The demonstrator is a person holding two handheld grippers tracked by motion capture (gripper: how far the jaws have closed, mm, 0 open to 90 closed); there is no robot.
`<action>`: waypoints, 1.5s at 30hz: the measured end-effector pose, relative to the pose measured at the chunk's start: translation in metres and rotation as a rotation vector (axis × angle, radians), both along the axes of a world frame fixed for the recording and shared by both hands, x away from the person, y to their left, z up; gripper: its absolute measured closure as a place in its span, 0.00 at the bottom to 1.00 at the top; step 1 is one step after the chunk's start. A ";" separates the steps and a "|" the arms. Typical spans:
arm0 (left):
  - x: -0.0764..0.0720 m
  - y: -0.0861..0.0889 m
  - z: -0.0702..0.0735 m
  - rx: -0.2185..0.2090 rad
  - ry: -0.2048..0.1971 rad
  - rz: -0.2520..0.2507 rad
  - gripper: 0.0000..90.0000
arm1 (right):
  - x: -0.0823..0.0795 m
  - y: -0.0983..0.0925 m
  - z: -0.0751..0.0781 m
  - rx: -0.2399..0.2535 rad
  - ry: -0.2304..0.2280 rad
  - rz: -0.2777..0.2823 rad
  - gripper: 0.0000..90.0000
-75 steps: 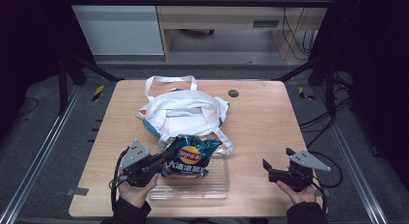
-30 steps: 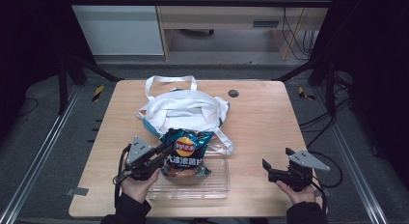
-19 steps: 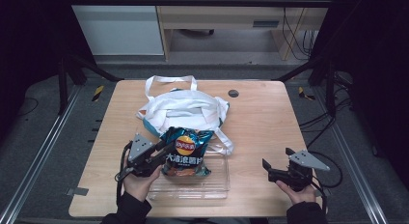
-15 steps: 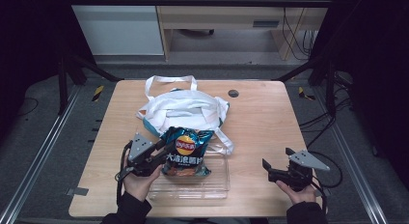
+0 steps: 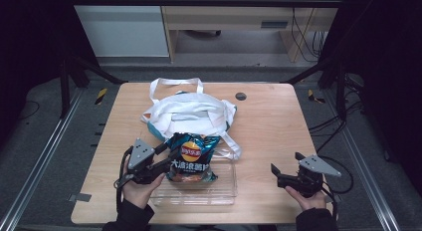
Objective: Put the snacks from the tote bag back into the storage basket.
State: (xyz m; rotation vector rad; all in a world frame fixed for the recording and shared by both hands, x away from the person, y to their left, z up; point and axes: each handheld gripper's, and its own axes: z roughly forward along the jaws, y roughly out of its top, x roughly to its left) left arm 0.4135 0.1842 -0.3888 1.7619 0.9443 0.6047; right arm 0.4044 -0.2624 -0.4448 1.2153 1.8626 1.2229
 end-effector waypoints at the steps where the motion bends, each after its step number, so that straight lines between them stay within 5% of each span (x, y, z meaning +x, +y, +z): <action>1: -0.001 0.001 0.000 -0.001 -0.001 -0.001 0.60 | 0.000 0.000 0.000 0.000 -0.001 -0.001 0.07; 26: -0.011 0.030 -0.003 -0.006 -0.010 -0.050 0.51 | -0.002 -0.001 0.001 0.008 -0.006 -0.002 0.07; 45: -0.009 0.078 -0.027 0.027 0.010 0.085 0.51 | -0.002 -0.001 0.001 0.008 -0.006 -0.004 0.07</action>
